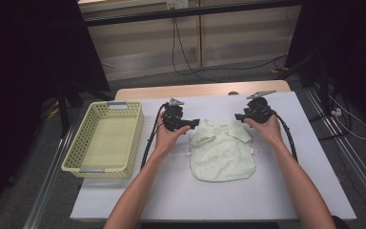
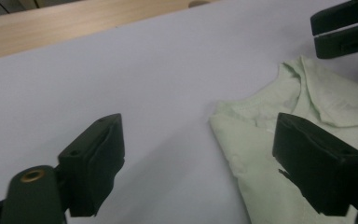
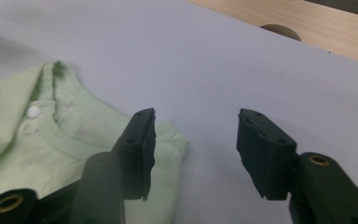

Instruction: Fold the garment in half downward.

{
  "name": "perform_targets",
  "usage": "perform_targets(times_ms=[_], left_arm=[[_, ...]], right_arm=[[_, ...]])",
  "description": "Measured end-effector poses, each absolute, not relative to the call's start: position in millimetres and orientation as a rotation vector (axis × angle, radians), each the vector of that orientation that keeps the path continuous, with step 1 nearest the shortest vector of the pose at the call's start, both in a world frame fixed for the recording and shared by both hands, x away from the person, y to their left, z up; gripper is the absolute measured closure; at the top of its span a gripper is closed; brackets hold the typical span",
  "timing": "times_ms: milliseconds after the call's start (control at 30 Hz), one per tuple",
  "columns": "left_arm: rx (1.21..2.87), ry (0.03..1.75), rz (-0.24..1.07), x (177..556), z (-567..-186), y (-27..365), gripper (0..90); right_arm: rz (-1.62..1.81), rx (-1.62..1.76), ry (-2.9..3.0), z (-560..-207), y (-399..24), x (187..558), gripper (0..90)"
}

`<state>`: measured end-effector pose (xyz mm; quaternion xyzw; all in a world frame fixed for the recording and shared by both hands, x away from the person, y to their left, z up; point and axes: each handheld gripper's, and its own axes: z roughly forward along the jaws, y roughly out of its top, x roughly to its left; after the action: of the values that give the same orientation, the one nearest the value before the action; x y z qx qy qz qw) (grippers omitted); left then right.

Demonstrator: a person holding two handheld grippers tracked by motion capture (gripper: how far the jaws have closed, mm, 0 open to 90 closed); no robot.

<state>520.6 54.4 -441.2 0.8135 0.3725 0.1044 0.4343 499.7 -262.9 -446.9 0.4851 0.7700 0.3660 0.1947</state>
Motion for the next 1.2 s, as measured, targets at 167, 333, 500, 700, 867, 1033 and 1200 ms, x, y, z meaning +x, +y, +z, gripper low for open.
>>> perform_targets(times_ms=[167,333,500,700,867,1033,1200], left_arm=[[2.058,0.927,0.237,526.3,-447.6,47.9,32.7],[2.057,0.924,0.183,527.3,-453.0,42.2,45.3],[2.038,0.954,0.126,530.0,-457.9,38.6,49.8],[2.070,0.940,0.125,529.0,-463.5,31.6,57.2],[2.095,0.909,0.141,527.4,-464.5,25.8,63.6],[2.108,0.915,0.166,526.1,-465.1,22.6,71.6],[2.107,0.920,0.149,524.5,-465.3,21.1,88.3]], right_arm=[[1.026,1.349,2.174,-452.4,-256.2,500.7,57.2],[1.033,1.353,2.199,-452.1,-256.2,499.1,59.4],[1.035,1.375,2.215,-454.2,-259.8,499.2,62.1],[1.027,1.381,2.239,-458.5,-257.8,500.6,67.2],[0.996,1.399,2.238,-462.3,-256.5,500.7,70.2],[0.996,1.392,2.255,-461.9,-252.4,500.7,79.4],[1.017,1.418,2.253,-462.0,-249.7,500.7,88.8]])
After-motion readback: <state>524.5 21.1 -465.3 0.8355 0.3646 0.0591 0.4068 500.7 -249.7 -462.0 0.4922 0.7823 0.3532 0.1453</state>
